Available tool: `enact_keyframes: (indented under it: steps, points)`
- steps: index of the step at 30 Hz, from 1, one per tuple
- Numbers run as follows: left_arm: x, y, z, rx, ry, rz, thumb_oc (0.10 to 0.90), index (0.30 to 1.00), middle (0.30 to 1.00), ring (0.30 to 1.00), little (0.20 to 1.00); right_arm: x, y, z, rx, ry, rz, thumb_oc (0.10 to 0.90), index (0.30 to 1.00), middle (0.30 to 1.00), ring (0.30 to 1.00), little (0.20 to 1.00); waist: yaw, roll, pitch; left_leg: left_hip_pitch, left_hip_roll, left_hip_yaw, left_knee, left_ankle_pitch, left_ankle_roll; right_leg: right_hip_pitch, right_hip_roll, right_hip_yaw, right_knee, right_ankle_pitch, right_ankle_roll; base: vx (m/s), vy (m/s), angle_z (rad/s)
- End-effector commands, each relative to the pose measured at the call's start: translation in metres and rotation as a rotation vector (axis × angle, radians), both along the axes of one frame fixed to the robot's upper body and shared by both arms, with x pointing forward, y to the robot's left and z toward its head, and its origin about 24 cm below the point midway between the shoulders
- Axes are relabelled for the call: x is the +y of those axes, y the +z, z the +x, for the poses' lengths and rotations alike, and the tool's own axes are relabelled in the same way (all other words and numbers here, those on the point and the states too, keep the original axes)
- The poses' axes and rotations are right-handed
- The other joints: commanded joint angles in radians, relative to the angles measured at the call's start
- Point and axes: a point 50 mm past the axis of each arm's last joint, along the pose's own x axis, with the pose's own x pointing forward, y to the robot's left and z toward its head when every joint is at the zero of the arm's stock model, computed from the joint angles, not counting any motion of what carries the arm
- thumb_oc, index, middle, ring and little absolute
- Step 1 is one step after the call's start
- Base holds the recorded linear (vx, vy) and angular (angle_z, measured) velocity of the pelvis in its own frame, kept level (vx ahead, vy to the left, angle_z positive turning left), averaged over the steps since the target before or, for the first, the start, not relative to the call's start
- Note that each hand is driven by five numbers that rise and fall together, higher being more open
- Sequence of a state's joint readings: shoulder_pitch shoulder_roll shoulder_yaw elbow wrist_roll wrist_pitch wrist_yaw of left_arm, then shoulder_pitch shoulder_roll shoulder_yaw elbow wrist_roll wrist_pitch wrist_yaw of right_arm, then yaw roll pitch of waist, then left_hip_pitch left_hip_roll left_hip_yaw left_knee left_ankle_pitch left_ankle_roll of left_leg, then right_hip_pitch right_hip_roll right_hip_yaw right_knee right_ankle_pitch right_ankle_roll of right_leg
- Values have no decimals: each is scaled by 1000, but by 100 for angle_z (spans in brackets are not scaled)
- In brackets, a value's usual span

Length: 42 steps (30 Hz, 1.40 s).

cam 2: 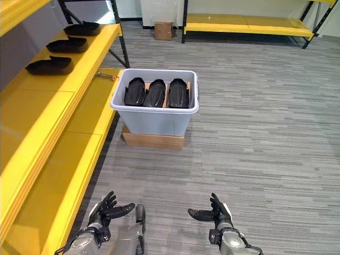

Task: Move parts from the plastic box to the shelf.

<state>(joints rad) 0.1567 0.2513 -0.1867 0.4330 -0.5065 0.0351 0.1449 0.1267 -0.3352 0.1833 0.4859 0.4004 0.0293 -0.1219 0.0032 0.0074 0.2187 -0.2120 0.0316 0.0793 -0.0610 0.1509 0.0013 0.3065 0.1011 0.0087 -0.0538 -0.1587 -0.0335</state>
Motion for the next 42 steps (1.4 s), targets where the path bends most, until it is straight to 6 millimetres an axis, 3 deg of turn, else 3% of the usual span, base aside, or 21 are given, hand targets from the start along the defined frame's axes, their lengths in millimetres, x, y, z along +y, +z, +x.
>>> enact_keyframes:
  steps: [1, 6, 8, 9, 10, 11, 12, 14, 17, 19, 22, 23, 25, 30, 33, 34, 36, 37, 38, 39, 42]
  points:
    - [1, 39, 36, -238, -20, 5, 900, 1000, 1000, 1000, 1000, 7, 24, 17, -162, 34, 23, 900, 1000, 1000, 1000, 1000, -1, -20, -47, -28, 61, 25, 49, 68, -93, -67, -131, -45, 79, -41, 90, 172, 84, -8]
    - [4, 42, 38, -244, -22, 21, 900, 1000, 1000, 1000, 1000, 12, 28, 22, -183, 58, 19, 900, 1000, 1000, 1000, 1000, 1, -48, -77, -87, 19, 50, 192, -37, -40, -98, -197, -53, 148, -18, 130, 305, 155, 9]
    - [6, 44, 41, -248, -20, 38, 900, 1000, 1000, 1000, 1000, 16, 32, 26, -207, 57, 33, 900, 1000, 1000, 1000, 1000, -2, -58, -74, -59, -18, 55, 204, -99, -4, -177, -215, -36, 343, 125, 162, 251, 153, -9]
    - [6, 44, 41, -248, -20, 38, 900, 1000, 1000, 1000, 1000, 16, 32, 26, -207, 57, 33, 900, 1000, 1000, 1000, 1000, -2, -58, -75, -60, -18, 55, 204, -99, -4, -177, -215, -36, 344, 126, 162, 225, 184, 11]
    - [8, 44, 41, -243, -18, 47, 900, 1000, 1000, 1000, 1000, 20, 32, 28, -215, 61, 44, 900, 1000, 1000, 1000, 1000, -14, -46, -52, 10, -37, 54, 178, -129, 24, -274, -212, -42, 553, 245, 168, 215, 203, 17]
    - [9, 45, 42, -248, -20, 52, 900, 1000, 1000, 1000, 1000, 22, 33, 28, -219, 64, 52, 900, 1000, 1000, 1000, 1000, -23, -30, -39, 47, -34, 56, 157, -135, 34, -320, -207, -49, 642, 276, 169, 215, 203, 17]
    - [9, 45, 42, -248, -20, 52, 900, 1000, 1000, 1000, 1000, 22, 33, 28, -219, 64, 52, 900, 1000, 1000, 1000, 1000, -23, -30, -40, 47, -34, 56, 157, -135, 34, -321, -206, -49, 641, 276, 169, 281, 223, 29]
    - [11, 47, 41, -249, -37, 63, 900, 1000, 1000, 1000, 1000, 23, 32, 25, -213, 78, 48, 900, 1000, 1000, 1000, 1000, -50, 9, -2, 147, -38, 49, 119, -160, 59, -443, -209, -89, 797, 254, 160, 284, 186, 19]
    - [11, 46, 42, -249, -39, 63, 900, 1000, 1000, 1000, 1000, 23, 31, 24, -210, 61, 62, 900, 1000, 1000, 1000, 1000, -82, 28, 19, 204, -46, 26, 99, -166, 56, -541, -179, -80, 757, 199, 140, 296, 79, 18]
    - [11, 45, 41, -244, -38, 55, 900, 1000, 1000, 1000, 1000, 21, 31, 23, -207, 61, 61, 900, 1000, 1000, 1000, 1000, -99, 30, 32, 263, -60, 21, 93, -204, 53, -577, -195, -109, 567, 157, 123, 350, -20, 21]
    - [11, 44, 40, -243, -38, 49, 900, 1000, 1000, 1000, 1000, 19, 30, 21, -199, 65, 58, 900, 1000, 1000, 1000, 1000, -110, 19, 28, 301, -78, 11, 84, -230, 42, -597, -193, -107, 342, 188, 143, 257, -72, 4]
    - [13, 46, 40, -254, -44, 64, 900, 1000, 1000, 1000, 1000, 18, 31, 20, -196, 73, 51, 900, 1000, 1000, 1000, 1000, -118, 13, 28, 344, -87, -1, 70, -249, 29, -594, -203, -103, 178, 239, 169, 339, -103, 3]
    - [13, 44, 39, -250, -43, 61, 900, 1000, 1000, 1000, 1000, 15, 31, 19, -193, 69, 45, 900, 1000, 1000, 1000, 1000, -121, 10, 30, 382, -85, -11, 64, -273, 16, -592, -224, -115, 93, 277, 186, 335, -121, 7]
    - [8, 38, 37, -231, -57, 48, 900, 1000, 1000, 1000, 1000, 13, 30, 18, -192, 68, 44, 900, 1000, 1000, 1000, 1000, -129, 0, -2, 463, -63, -28, 95, -333, -8, -564, -232, -129, 118, 297, 180, 382, -166, 11]
    - [-2, 37, 39, -229, -63, 15, 900, 1000, 1000, 1000, 1000, 6, 37, 24, -220, 63, 27, 900, 1000, 1000, 1000, 1000, -146, 22, -32, 479, -9, -52, 143, -316, -41, -566, -182, -140, 187, 256, 143, 430, -248, 49]
    - [-4, 37, 40, -231, -54, 1, 900, 1000, 1000, 1000, 1000, 4, 38, 25, -228, 62, 22, 900, 1000, 1000, 1000, 1000, -148, 36, -39, 480, 17, -56, 176, -272, -61, -559, -163, -154, 211, 223, 124, 295, -197, 46]
    - [-5, 36, 40, -231, -53, -10, 900, 1000, 1000, 1000, 1000, 3, 39, 26, -231, 59, 21, 900, 1000, 1000, 1000, 1000, -148, 35, -44, 466, 22, -57, 193, -250, -68, -552, -161, -158, 209, 216, 120, 216, -166, 22]
    - [-8, 37, 42, -235, -54, -28, 900, 1000, 1000, 1000, 1000, 1, 41, 27, -242, 56, 11, 900, 1000, 1000, 1000, 1000, -145, 32, -44, 427, 45, -55, 287, -163, -91, -522, -141, -169, 209, 184, 98, 174, -158, -5]
    - [-8, 37, 42, -235, -54, -28, 900, 1000, 1000, 1000, 1000, 1, 41, 27, -242, 56, 11, 900, 1000, 1000, 1000, 1000, -145, 32, -44, 426, 46, -56, 288, -163, -91, -522, -141, -170, 209, 184, 98, 370, -314, 7]
    - [-9, 37, 42, -231, -45, -37, 900, 1000, 1000, 1000, 1000, -1, 41, 27, -237, 53, 4, 900, 1000, 1000, 1000, 1000, -139, 27, -44, 389, 73, -45, 410, -75, -108, -476, -118, -175, 201, 149, 69, 242, -211, 5]
    - [-9, 36, 41, -225, -40, -44, 900, 1000, 1000, 1000, 1000, -3, 40, 25, -229, 50, -3, 900, 1000, 1000, 1000, 1000, -132, 9, -41, 322, 81, -43, 557, 6, -109, -435, -108, -164, 183, 129, 41, 162, -169, -11]
